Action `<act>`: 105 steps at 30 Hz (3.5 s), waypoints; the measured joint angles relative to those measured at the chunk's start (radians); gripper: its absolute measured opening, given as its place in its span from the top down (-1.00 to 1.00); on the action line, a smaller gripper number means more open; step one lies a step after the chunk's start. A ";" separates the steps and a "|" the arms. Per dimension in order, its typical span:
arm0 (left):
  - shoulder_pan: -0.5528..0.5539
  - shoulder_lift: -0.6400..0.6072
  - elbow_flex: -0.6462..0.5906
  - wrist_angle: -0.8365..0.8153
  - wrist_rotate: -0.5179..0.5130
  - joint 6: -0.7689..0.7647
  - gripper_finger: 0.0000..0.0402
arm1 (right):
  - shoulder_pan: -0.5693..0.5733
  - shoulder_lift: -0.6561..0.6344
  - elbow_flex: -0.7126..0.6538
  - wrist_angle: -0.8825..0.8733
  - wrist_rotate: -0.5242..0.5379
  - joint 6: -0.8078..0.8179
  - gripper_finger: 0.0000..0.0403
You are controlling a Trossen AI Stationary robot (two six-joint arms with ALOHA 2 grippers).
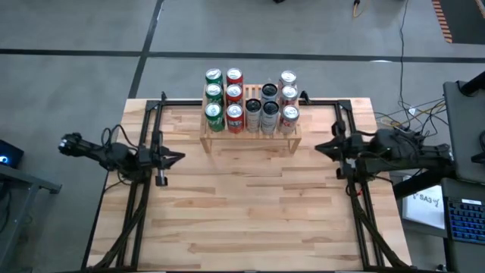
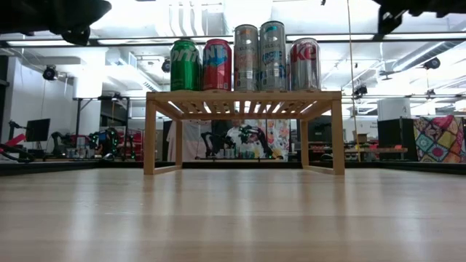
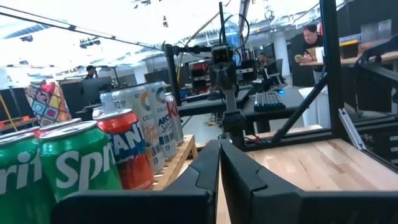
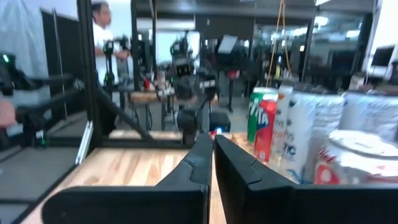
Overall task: Place canned beverage on shelf
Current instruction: Return to Home Position
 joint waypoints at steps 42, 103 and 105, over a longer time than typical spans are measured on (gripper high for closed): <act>0.010 -0.190 -0.206 -0.044 -0.048 -0.109 1.00 | 0.000 -0.256 -0.419 0.087 0.072 -0.017 0.96; 0.010 -0.172 -0.203 -0.064 -0.262 -0.192 1.00 | 0.000 -0.222 -0.422 0.022 0.167 0.035 0.95; 0.010 -0.172 -0.203 -0.065 -0.262 -0.192 1.00 | 0.000 -0.222 -0.422 0.022 0.166 0.035 0.95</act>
